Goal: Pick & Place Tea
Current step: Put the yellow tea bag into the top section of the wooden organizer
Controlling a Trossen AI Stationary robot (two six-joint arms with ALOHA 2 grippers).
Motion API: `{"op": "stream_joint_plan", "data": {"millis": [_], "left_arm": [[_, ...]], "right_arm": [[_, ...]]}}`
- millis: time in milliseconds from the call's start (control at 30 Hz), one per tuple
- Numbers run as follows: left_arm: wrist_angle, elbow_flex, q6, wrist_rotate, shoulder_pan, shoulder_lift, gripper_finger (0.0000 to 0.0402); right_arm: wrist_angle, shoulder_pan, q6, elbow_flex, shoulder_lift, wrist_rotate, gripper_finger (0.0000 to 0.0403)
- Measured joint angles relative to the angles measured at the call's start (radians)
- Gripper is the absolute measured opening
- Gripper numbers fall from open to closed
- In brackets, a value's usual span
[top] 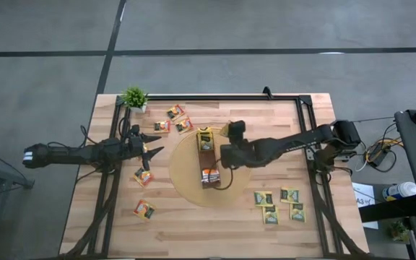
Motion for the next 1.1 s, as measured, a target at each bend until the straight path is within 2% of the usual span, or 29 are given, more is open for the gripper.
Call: {"op": "stream_joint_plan", "data": {"millis": [167, 233, 333, 500, 700, 1100], "left_arm": [[0.000, 0.000, 0.000, 0.000, 0.000, 0.000, 0.0202], [0.000, 0.000, 0.000, 0.000, 0.000, 0.000, 0.0202], [0.000, 0.000, 0.000, 0.000, 0.000, 0.000, 0.0202], [0.000, 0.000, 0.000, 0.000, -0.001, 0.000, 0.0202], [0.000, 0.000, 0.000, 0.000, 0.000, 0.000, 0.0202], [0.000, 0.000, 0.000, 0.000, 0.000, 0.001, 0.0202]], "right_arm": [[0.179, -0.020, -0.198, -0.002, 0.001, -0.099, 0.0011], [0.216, -0.024, -0.247, -0.003, 0.002, -0.109, 0.0011], [0.243, -0.032, -0.300, -0.003, 0.002, -0.111, 0.0011], [0.285, -0.050, -0.324, -0.005, 0.011, -0.176, 0.0011], [0.302, -0.053, -0.384, 0.010, 0.103, -0.180, 0.0011], [0.259, -0.075, -0.508, 0.173, 0.294, -0.149, 0.0011]]}}
